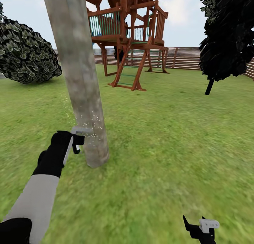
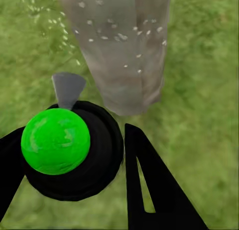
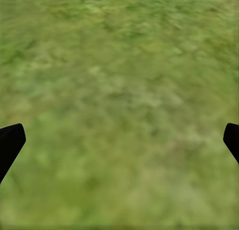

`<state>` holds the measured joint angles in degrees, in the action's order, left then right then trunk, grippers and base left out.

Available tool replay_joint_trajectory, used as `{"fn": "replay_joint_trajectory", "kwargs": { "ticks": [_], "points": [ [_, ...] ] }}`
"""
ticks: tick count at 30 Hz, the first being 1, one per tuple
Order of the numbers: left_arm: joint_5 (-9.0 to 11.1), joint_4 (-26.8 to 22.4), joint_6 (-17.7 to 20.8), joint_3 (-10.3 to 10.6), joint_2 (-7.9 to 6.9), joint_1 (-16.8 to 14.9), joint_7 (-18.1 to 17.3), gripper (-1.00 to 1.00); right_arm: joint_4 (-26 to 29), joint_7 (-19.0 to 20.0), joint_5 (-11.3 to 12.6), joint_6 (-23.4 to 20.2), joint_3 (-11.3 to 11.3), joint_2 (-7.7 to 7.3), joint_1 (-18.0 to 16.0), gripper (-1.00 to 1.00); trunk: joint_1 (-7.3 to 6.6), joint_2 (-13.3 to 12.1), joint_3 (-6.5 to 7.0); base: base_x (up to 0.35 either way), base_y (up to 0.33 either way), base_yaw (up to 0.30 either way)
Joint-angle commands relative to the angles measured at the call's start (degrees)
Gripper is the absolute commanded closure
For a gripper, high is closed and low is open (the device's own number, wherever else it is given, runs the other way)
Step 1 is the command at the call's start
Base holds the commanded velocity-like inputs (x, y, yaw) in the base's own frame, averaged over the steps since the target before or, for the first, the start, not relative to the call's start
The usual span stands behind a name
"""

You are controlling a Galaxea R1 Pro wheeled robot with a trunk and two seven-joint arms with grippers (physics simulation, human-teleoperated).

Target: In the garden, pick up the pesticide atomizer on the floor and spray pesticide onto both trees until each tree trunk is fully covered.

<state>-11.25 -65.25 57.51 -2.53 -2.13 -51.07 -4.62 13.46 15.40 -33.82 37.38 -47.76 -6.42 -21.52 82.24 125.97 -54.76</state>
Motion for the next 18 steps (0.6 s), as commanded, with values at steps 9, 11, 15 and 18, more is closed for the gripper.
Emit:
{"fn": "replay_joint_trajectory", "kwargs": {
  "ticks": [9, 11, 15, 18],
  "points": [
    [0.37, -3.29, 0.72, 0.71, 1.95, -1.83, -0.92, 1.00, -0.02, 0.49, -0.10, 0.15, -0.49, 0.01, -0.04, -1.00, -0.01, 0.02, -0.05, 0.000, 0.000, 0.000],
    [0.23, -3.38, 1.09, 0.78, 1.45, -3.00, -0.85, 1.00, -0.02, 0.51, -0.10, 0.15, -0.49, 0.01, -0.05, -1.00, -0.01, 0.02, -0.05, 0.000, 0.000, 0.000],
    [0.41, -3.39, 1.19, 0.46, -2.64, -3.06, -0.91, 1.00, -0.02, 0.50, -0.10, 0.15, -0.49, 0.01, -0.02, -1.00, -0.01, 0.02, -0.05, 0.000, 0.000, 0.000],
    [0.56, -3.42, 1.20, 0.47, -3.17, -3.11, -0.92, 1.00, -0.02, 0.51, -0.10, 0.15, -0.49, 0.01, -0.08, -1.00, -0.01, 0.02, -0.05, 0.000, 0.000, 0.000]
  ]
}}
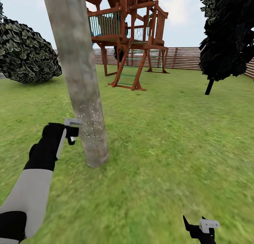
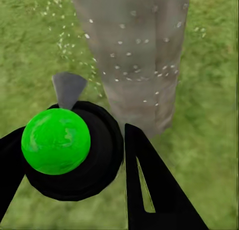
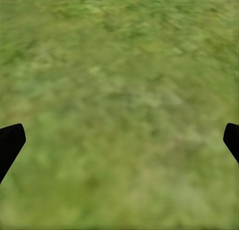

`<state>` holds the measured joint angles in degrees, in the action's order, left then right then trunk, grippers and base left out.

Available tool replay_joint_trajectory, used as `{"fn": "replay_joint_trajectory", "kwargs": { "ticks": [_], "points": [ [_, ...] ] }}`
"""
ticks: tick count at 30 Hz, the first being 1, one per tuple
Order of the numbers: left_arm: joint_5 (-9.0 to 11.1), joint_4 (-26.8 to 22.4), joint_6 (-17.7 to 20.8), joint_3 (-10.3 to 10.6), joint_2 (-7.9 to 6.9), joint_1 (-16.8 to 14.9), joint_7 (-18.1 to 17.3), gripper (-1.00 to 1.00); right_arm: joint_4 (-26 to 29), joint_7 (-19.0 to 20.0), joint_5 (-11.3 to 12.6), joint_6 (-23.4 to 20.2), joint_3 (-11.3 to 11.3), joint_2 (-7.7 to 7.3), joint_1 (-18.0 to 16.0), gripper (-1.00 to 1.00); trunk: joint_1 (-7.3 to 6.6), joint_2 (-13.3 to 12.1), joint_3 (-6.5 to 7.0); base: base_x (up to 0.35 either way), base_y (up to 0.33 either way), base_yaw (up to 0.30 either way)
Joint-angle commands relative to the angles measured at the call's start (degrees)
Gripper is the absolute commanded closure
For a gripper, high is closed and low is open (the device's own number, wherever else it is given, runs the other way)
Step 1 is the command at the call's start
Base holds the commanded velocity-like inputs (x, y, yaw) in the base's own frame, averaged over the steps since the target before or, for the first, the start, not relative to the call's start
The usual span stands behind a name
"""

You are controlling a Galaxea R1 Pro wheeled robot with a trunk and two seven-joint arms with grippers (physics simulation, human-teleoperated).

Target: In the garden, pick up the pesticide atomizer on the floor and spray pesticide onto both trees until each tree trunk is fully covered.

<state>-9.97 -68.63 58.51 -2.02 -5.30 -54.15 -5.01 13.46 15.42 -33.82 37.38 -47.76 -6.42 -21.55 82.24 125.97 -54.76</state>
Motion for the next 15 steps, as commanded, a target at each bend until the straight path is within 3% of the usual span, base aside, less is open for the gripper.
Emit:
{"fn": "replay_joint_trajectory", "kwargs": {
  "ticks": [1, 2, 4, 6, 8, 11, 15],
  "points": [
    [-0.58, -0.30, 0.20, 0.13, 0.48, -0.02, -0.53, 1.00, -0.02, 0.49, -0.11, 0.15, -0.49, 0.01, -0.06, -1.00, -0.01, 0.02, -0.05, 0.000, 0.000, 0.000],
    [-0.50, -1.07, 0.20, 0.28, 1.14, -0.01, -0.53, 1.00, -0.02, 0.49, -0.11, 0.15, -0.49, 0.01, -0.06, -1.00, -0.01, 0.02, -0.05, 0.000, 0.000, 0.000],
    [-0.77, -2.66, 0.20, 0.55, 4.52, -0.03, -0.53, 1.00, -0.02, 0.49, -0.11, 0.15, -0.49, 0.01, -0.01, -1.00, -0.01, 0.02, -0.05, 0.000, 0.000, 0.000],
    [-0.88, -2.85, 0.24, 0.49, 4.86, -0.02, -0.53, 1.00, -0.02, 0.49, -0.11, 0.15, -0.49, 0.01, 0.01, -1.00, -0.01, 0.02, -0.05, 0.000, 0.000, 0.000],
    [-0.92, -2.89, 0.26, 0.04, 3.53, -0.01, -0.53, 1.00, -0.02, 0.49, -0.11, 0.15, -0.49, 0.01, -0.01, -1.00, -0.01, 0.02, -0.05, 0.000, 0.000, 0.000],
    [-0.73, -2.40, 0.28, -0.21, -0.58, 0.05, -0.53, 1.00, -0.02, 0.49, -0.11, 0.15, -0.49, 0.01, -0.01, -1.00, -0.01, 0.02, -0.05, 0.000, 0.000, 0.000],
    [-0.72, -1.98, 0.22, -0.26, -2.87, 0.53, -0.53, 1.00, -0.02, 0.49, -0.11, 0.15, -0.49, 0.01, 0.01, -1.00, -0.01, 0.02, -0.05, 0.000, 0.000, 0.000]
  ]
}}
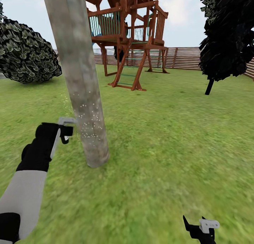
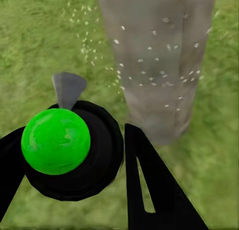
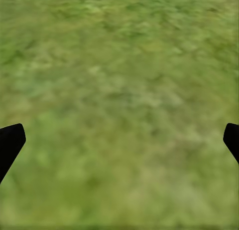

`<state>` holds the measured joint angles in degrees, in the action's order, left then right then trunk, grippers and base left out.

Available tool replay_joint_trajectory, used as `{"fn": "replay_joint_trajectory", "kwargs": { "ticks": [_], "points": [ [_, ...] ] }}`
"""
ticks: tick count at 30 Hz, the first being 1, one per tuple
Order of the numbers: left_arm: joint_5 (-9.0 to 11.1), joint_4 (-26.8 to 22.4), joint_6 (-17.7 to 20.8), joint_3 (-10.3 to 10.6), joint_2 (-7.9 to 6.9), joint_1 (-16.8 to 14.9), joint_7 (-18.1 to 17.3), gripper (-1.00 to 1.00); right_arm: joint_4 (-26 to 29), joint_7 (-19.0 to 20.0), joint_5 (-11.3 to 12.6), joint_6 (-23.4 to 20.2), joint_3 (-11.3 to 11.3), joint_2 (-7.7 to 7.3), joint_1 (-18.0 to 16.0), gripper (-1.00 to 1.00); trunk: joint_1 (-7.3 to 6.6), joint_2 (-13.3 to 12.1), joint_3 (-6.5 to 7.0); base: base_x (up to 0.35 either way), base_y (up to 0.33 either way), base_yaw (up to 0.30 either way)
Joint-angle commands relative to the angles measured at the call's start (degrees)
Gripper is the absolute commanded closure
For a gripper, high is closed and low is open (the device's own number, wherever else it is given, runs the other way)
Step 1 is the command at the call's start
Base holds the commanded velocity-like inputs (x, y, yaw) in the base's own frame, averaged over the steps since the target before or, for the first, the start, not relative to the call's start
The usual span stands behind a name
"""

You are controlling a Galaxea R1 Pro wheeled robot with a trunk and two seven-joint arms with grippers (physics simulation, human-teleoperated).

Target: In the garden, pick up the pesticide atomizer on the floor and spray pesticide onto both trees until each tree trunk is fully covered.

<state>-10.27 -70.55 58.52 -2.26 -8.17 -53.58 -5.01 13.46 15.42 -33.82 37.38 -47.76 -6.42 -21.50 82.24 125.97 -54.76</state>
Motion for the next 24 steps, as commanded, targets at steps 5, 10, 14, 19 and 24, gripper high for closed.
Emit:
{"fn": "replay_joint_trajectory", "kwargs": {
  "ticks": [5, 10, 14, 19, 24],
  "points": [
    [-0.49, -0.33, -0.79, 0.28, 0.55, 5.93, 0.04, 1.00, -0.08, 0.49, -0.16, 0.15, -0.49, 0.01, -0.05, -1.00, -0.01, 0.02, -0.05, 0.000, 0.000, 0.000],
    [-0.01, 3.66, -9.73, 0.09, 1.64, 13.28, 0.15, 1.00, -1.89, 0.49, -0.11, 0.15, -0.49, 0.01, -0.06, -1.00, -0.01, 0.02, -0.05, 0.000, 0.000, 0.000],
    [0.17, 16.48, -22.63, -4.13, 4.03, 14.08, 0.34, 1.00, -2.03, 0.49, -0.10, 0.15, -0.49, -0.06, -0.08, -1.00, -0.01, 0.02, -0.05, 0.000, 0.000, 0.000],
    [0.34, 32.54, -36.08, -16.47, 4.56, 14.24, 4.78, 1.00, -1.95, 0.49, -0.04, 0.15, -0.51, -0.08, -0.06, -1.00, -0.01, 0.02, -0.05, 0.001, -0.003, 0.012],
    [0.31, 35.84, -42.09, -16.57, 4.71, 14.29, 8.48, 1.00, -1.95, 0.49, -0.05, 0.15, -0.49, -0.02, -0.07, -1.00, -0.01, 0.02, -0.05, 0.067, -0.208, 0.153]
  ]
}}
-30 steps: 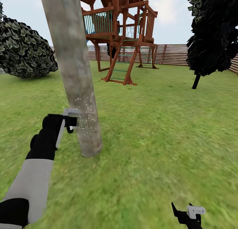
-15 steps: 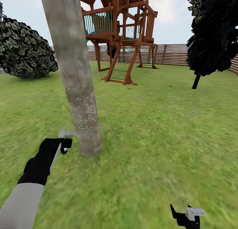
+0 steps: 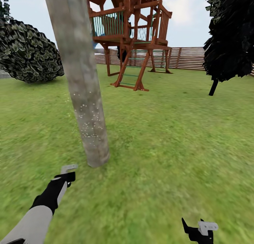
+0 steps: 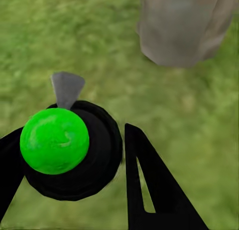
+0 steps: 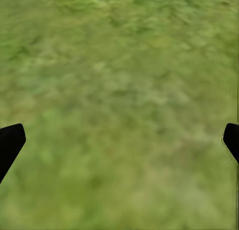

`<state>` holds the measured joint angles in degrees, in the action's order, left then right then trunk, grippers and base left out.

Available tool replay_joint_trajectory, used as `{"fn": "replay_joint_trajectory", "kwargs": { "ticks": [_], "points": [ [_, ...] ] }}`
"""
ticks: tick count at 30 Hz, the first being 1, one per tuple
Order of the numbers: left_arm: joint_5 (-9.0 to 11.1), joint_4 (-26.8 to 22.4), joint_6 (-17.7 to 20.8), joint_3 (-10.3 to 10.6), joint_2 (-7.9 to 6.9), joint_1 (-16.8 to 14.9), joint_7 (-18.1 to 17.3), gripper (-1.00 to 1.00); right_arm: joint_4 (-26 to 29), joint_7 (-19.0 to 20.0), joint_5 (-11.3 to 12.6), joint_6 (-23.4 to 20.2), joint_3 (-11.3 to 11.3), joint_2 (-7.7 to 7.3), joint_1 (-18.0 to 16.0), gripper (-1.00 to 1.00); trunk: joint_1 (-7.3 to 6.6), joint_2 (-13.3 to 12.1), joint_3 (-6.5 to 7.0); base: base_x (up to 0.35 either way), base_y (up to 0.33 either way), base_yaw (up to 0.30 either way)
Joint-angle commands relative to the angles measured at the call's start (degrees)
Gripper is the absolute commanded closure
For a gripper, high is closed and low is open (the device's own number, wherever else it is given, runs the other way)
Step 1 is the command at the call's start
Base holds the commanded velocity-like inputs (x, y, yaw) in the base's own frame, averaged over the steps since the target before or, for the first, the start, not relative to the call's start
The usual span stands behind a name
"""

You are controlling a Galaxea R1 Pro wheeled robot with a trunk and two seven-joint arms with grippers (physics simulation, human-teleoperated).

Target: In the garden, pick up the pesticide atomizer on the floor and spray pesticide onto both trees until each tree trunk is fully covered.

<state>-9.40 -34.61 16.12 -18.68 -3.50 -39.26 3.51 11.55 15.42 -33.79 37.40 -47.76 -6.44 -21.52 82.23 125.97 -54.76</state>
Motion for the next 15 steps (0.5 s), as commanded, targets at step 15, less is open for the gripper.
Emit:
{"fn": "replay_joint_trajectory", "kwargs": {
  "ticks": [15],
  "points": [
    [-2.53, 0.07, -0.13, -0.04, 2.97, -0.03, 4.67, 1.00, -0.13, 0.42, -0.14, 0.13, -0.49, -0.06, -0.05, -1.00, 0.00, 0.02, -0.05, 0.004, -0.272, 0.022]
  ]
}}
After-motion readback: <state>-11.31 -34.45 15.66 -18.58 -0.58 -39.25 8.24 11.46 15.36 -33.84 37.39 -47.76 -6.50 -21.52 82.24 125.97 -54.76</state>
